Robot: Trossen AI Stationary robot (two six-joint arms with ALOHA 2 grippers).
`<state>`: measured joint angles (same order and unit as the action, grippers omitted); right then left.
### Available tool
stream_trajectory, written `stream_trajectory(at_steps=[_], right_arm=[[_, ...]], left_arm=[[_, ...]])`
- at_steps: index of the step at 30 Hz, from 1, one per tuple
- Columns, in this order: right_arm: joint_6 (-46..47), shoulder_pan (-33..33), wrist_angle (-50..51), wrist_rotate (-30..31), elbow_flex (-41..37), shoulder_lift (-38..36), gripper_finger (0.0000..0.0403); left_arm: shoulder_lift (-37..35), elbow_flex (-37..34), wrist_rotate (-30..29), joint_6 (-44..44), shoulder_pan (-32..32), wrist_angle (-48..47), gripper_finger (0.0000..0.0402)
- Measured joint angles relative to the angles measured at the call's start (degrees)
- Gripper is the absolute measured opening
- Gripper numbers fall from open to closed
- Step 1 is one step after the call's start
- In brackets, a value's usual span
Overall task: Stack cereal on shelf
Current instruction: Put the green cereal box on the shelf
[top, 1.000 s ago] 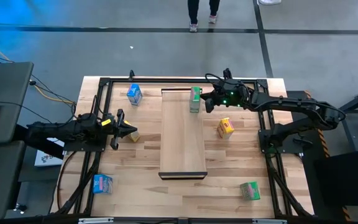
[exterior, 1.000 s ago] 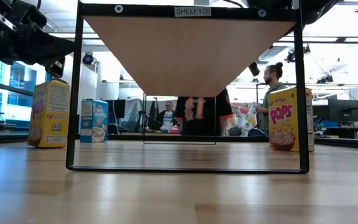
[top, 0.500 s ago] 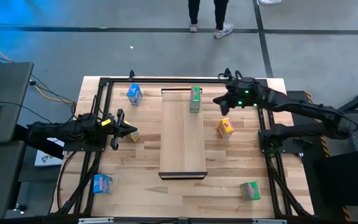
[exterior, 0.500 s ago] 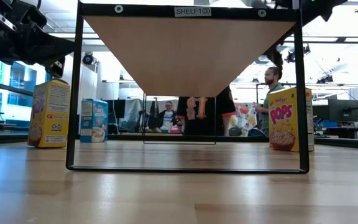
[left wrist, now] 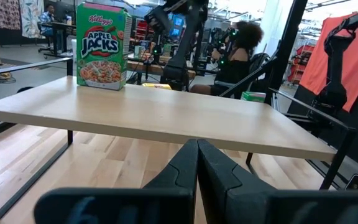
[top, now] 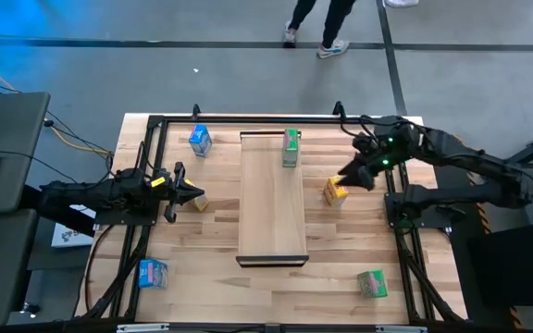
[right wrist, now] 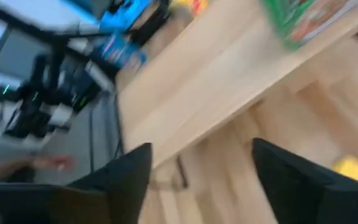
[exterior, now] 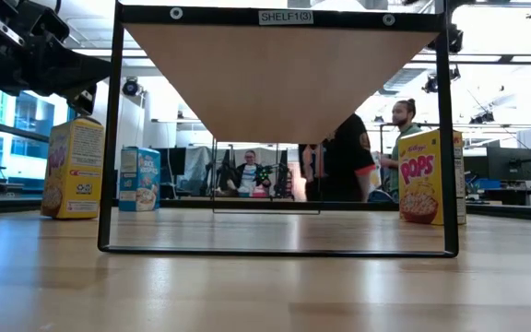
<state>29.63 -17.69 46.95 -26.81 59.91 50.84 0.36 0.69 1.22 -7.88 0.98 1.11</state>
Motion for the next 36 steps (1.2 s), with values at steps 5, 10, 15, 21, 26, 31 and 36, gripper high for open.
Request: stream_trajectory(at_steps=[5, 10, 15, 21, 26, 31, 36], right_arm=[[1.76, 4.69, 17.75, -0.4, 8.73, 1.35, 0.0327], [11.04, 11.22, 33.39, -3.14, 11.5, 1.59, 0.033], [26.24, 19.65, 42.26, -0.41, 10.32, 1.52, 0.033], [51.53, 33.71, 40.54, 6.56, 8.62, 2.41, 0.033], [70.44, 46.5, 33.73, 9.72, 8.62, 7.74, 0.033], [82.7, 55.69, 25.91, 9.81, 8.62, 16.12, 0.033], [88.96, 60.52, 19.11, 9.71, 8.62, 23.3, 0.033]], left_arm=[[0.0, 0.0, 0.01, 0.02, 0.01, 0.01, 0.0], [0.0, 0.01, 0.01, 0.02, -0.01, 0.01, 0.0], [0.0, 0.0, 0.01, 0.0, 0.01, 0.01, 0.0], [0.01, 0.0, 0.01, 0.02, 0.0, 0.01, 0.0], [0.0, 0.0, 0.01, 0.02, -0.01, 0.01, 0.0], [0.0, 0.01, 0.0, 0.0, 0.0, 0.01, 0.0], [0.0, 0.0, 0.0, 0.0, 0.01, 0.01, 0.0]])
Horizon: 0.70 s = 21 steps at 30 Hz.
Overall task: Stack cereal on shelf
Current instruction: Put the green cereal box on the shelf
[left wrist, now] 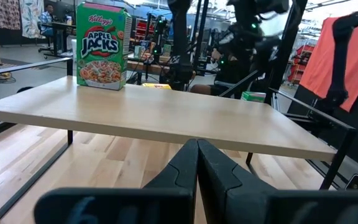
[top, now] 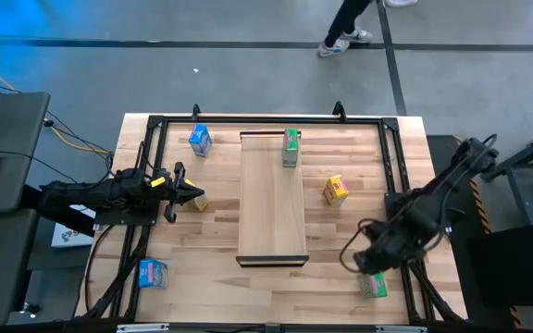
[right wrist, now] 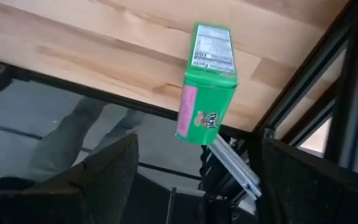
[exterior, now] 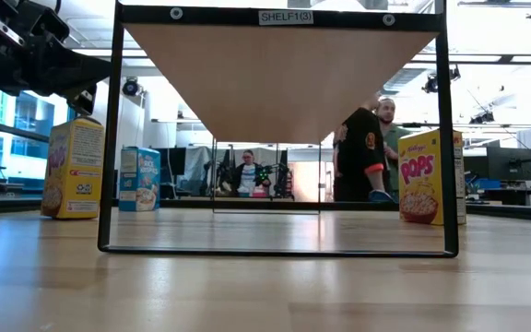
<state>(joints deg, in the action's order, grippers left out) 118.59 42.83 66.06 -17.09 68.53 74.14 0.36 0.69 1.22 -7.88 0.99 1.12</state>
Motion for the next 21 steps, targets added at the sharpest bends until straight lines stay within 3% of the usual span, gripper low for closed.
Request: stream_trajectory(at_steps=[9, 21], right_arm=[[2.86, 3.51, -0.39, 0.16, -0.02, 8.76, 0.033], [-1.07, 4.11, -0.38, -0.56, -0.03, 16.39, 0.0311]], left_arm=[[0.0, 0.0, 0.01, 0.02, -0.02, -0.02, 0.0], [0.0, 0.01, 0.0, 0.01, -0.01, 0.0, 0.0]])
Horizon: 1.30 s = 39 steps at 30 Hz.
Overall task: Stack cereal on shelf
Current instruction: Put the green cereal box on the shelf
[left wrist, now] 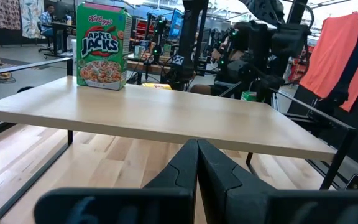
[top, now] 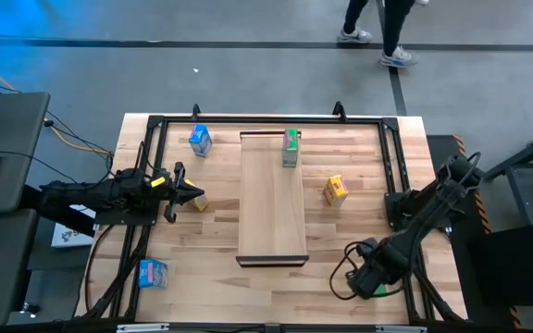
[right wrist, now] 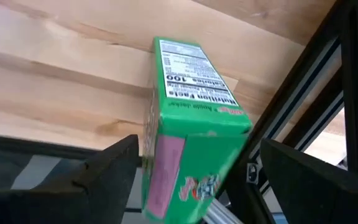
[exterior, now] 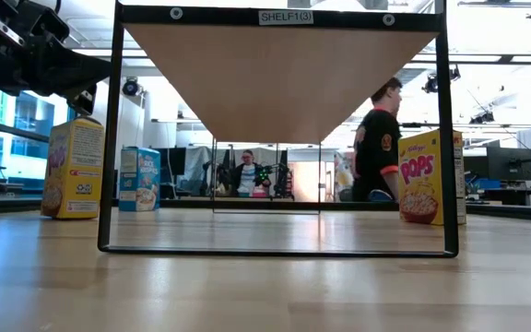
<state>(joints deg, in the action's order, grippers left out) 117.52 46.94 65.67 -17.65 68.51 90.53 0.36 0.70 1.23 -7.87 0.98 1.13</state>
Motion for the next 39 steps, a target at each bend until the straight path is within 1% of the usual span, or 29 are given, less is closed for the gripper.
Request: stream_trajectory(at_steps=[7, 12, 17, 20, 22, 27, 31, 33, 36, 39], right_arm=[[-0.73, 0.0, -0.45, -0.99, -0.02, 2.92, 0.0272], [-2.94, 0.0, -1.76, -1.72, -0.02, 4.09, 0.025], [-2.96, -0.04, -1.67, -1.44, -0.02, 3.94, 0.0231], [-3.11, -0.04, -1.73, -1.42, -0.02, 3.93, 0.021], [-3.16, -0.04, -1.8, -1.46, -0.02, 3.93, 0.0191], [-3.57, -0.04, -2.44, -1.51, -0.02, 3.79, 0.0136], [-4.2, -0.04, -2.62, -1.31, -0.02, 2.68, 0.01], [-4.78, -0.04, -2.56, -0.78, -0.02, 1.38, 0.0089], [-5.56, -0.04, -2.5, 0.41, -0.02, -1.9, 0.0083], [-7.08, -0.04, -2.75, 1.33, -0.02, -6.64, 0.0083]], left_arm=[[0.02, -0.01, 0.01, 0.06, 0.01, 0.0, 0.0], [0.0, -0.01, -0.32, 7.0, 0.01, 0.0, 0.0], [0.0, -0.01, -0.36, 7.96, 0.01, 0.0, 0.0], [0.0, -0.01, -0.38, 7.85, 0.0, 0.02, 0.0], [0.0, -0.01, -0.36, 3.75, -0.01, 0.15, 0.0], [0.02, -0.01, -0.28, -14.91, -0.03, 2.69, 0.0], [0.02, -0.01, -0.47, -26.08, -0.01, 6.49, 0.0], [0.02, -0.01, -0.59, -30.4, -0.01, 9.18, 0.0], [0.02, -0.01, -1.25, -34.94, -0.01, 14.23, 0.0], [0.02, -0.01, -5.43, -37.21, 0.01, 19.8, 0.0]])
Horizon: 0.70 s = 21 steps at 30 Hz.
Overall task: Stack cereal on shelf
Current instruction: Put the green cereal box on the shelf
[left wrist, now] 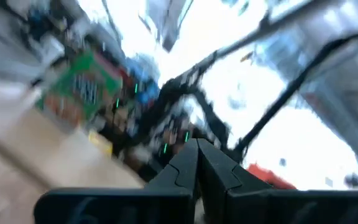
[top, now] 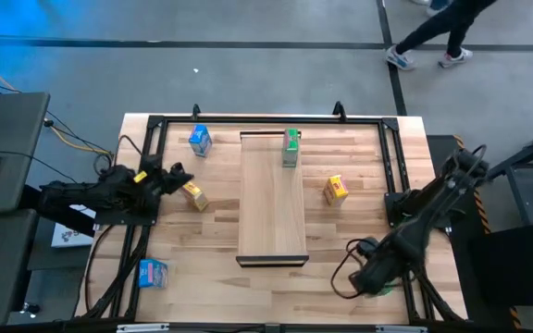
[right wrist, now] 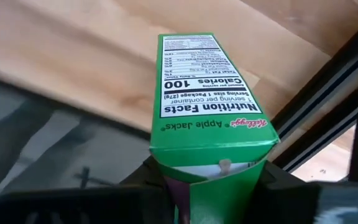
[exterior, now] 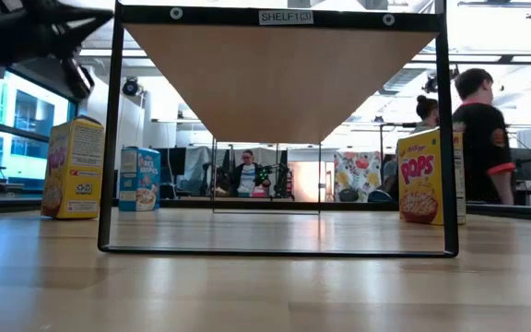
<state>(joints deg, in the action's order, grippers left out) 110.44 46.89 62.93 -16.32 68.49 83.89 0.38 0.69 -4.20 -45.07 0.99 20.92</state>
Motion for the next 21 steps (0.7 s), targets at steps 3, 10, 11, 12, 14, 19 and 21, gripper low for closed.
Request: stream_trajectory(at_steps=[3, 10, 11, 12, 14, 19, 21], right_arm=[[-1.25, -0.02, -2.0, 2.06, 0.0, -5.78, 0.0083], [0.18, -0.17, -7.92, 15.68, 0.0, -18.26, 0.0083], [-0.18, -0.43, -8.7, 18.01, 0.0, -19.51, 0.0083], [-1.11, -0.79, -9.73, 20.21, 0.0, -20.66, 0.0083], [-4.4, -1.73, -13.15, 24.27, 0.0, -22.26, 0.0083], [-15.82, -6.25, -23.36, 31.19, 0.0, -23.37, 0.0083], [-21.3, -8.75, -27.56, 32.51, 0.0, -22.93, 0.0083]], left_arm=[[0.0, 0.06, -3.35, -0.77, 0.0, 5.39, 0.0002], [4.12, 6.33, -6.71, 0.59, 0.0, 5.6, 0.0065], [5.55, 7.86, -6.92, 1.24, 0.0, 5.67, 0.0079], [7.11, 9.44, -6.94, 2.04, 0.0, 5.75, 0.0094], [10.98, 13.0, -6.81, 3.9, 0.0, 5.61, 0.0124], [23.18, 22.83, -2.69, 8.27, 0.0, 5.57, 0.0191], [28.62, 26.8, -1.02, 8.75, 0.0, 5.47, 0.021]])
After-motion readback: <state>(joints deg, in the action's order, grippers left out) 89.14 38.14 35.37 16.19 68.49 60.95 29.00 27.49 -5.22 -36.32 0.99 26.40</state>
